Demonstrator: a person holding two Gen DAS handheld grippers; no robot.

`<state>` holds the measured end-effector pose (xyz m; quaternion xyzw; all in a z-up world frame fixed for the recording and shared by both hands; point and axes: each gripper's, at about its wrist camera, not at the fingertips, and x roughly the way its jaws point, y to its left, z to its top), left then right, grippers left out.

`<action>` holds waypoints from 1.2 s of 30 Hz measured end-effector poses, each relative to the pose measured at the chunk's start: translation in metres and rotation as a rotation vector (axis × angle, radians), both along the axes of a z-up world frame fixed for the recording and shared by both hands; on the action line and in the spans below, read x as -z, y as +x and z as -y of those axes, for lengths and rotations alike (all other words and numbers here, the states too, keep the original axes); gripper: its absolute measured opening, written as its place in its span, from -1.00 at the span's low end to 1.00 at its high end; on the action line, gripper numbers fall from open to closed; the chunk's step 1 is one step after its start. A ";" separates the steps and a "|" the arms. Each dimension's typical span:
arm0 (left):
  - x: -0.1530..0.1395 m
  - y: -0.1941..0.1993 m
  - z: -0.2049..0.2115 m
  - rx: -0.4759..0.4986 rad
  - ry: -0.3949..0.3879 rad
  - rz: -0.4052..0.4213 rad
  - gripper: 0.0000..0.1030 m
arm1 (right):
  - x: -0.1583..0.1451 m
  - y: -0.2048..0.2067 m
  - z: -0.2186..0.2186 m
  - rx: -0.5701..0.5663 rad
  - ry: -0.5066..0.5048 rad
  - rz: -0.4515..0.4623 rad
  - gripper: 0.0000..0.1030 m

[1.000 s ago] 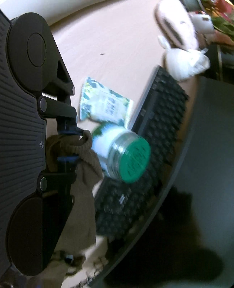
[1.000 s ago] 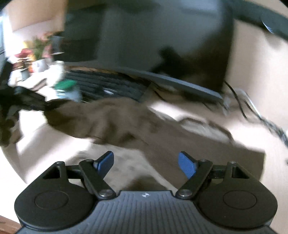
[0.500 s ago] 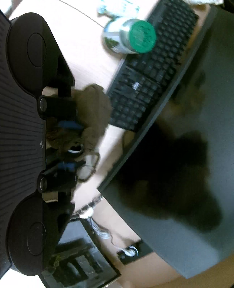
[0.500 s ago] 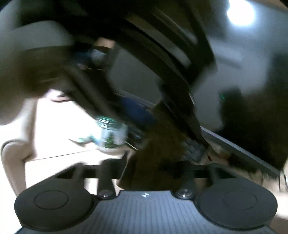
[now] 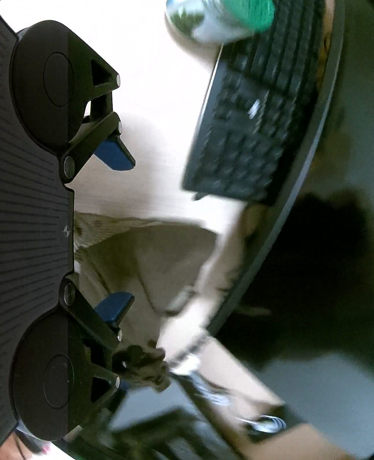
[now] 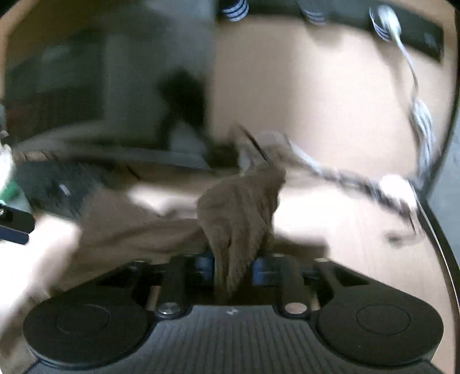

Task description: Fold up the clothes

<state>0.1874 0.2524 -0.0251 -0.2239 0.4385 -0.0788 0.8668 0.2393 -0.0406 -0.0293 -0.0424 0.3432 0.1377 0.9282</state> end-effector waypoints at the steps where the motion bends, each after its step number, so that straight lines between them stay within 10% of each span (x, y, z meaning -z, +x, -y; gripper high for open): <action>1: 0.006 0.003 0.008 0.020 0.024 -0.012 0.85 | 0.001 -0.003 0.009 0.032 -0.001 -0.003 0.15; 6: 0.019 0.018 0.026 0.043 0.088 -0.011 0.85 | -0.007 -0.030 0.048 0.180 0.006 0.060 0.16; 11: 0.007 0.030 0.035 0.031 0.168 0.032 0.85 | -0.023 -0.033 0.045 0.077 0.072 0.119 -0.05; 18: 0.009 0.049 0.050 0.000 0.425 0.085 0.87 | 0.017 0.008 0.008 -0.063 0.023 -0.072 -0.11; 23: 0.007 0.040 0.035 -0.035 0.332 0.047 0.85 | 0.018 -0.014 0.032 0.045 -0.150 -0.023 0.35; 28: 0.015 0.030 0.035 0.039 0.144 -0.019 0.85 | 0.015 -0.043 0.040 0.079 -0.139 0.015 0.35; 36: 0.027 0.037 0.067 0.137 0.160 -0.042 0.37 | 0.036 -0.044 0.042 0.092 -0.316 0.104 0.38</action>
